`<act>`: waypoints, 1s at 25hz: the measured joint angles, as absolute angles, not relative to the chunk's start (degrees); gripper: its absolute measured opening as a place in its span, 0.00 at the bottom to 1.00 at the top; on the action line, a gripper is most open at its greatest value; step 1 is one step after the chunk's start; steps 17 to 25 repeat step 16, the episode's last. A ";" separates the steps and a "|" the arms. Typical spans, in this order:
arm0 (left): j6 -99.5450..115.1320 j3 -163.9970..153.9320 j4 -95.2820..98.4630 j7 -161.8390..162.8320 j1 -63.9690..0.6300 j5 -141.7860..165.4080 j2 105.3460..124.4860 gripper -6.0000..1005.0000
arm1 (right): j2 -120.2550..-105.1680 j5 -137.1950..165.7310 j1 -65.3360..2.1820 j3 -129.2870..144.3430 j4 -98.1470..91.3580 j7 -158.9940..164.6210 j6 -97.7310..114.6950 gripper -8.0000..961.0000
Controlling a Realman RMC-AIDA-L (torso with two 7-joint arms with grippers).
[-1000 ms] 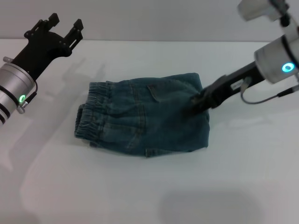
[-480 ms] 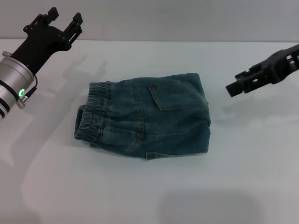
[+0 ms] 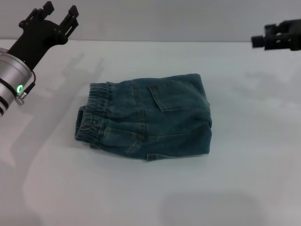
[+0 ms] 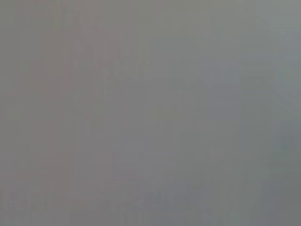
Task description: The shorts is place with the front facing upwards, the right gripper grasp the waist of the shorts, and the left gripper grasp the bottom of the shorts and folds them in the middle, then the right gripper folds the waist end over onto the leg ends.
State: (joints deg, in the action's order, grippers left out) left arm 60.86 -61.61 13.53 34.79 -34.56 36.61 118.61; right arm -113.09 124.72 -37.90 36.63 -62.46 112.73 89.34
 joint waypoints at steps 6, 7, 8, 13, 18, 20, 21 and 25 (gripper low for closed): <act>60.73 -61.61 13.46 35.25 -34.35 34.65 118.59 0.68 | -116.09 107.61 -31.79 36.50 -57.99 96.64 71.72 0.68; 60.73 -61.61 13.46 35.25 -34.35 34.65 118.59 0.68 | -116.38 104.49 -31.41 36.31 -56.26 93.78 68.77 0.68; 60.57 -61.61 13.45 35.26 -34.34 34.63 118.58 0.68 | -116.64 101.32 -31.15 36.07 -54.43 90.27 66.00 0.68; 60.18 -61.61 13.44 35.27 -34.37 34.42 118.52 0.68 | -117.35 81.27 -30.98 35.16 -44.81 70.38 55.82 0.68; 59.81 -61.61 13.44 35.28 -34.42 33.30 118.46 0.68 | -117.44 69.72 -31.46 35.15 -40.21 60.89 52.91 0.68; 59.81 -61.61 13.44 35.28 -34.42 33.30 118.46 0.68 | -117.44 69.72 -31.46 35.15 -40.21 60.89 52.91 0.68; 59.81 -61.61 13.44 35.28 -34.42 33.30 118.46 0.68 | -117.44 69.72 -31.46 35.15 -40.21 60.89 52.91 0.68; 59.81 -61.61 13.44 35.28 -34.42 33.30 118.46 0.68 | -117.44 69.72 -31.46 35.15 -40.21 60.89 52.91 0.68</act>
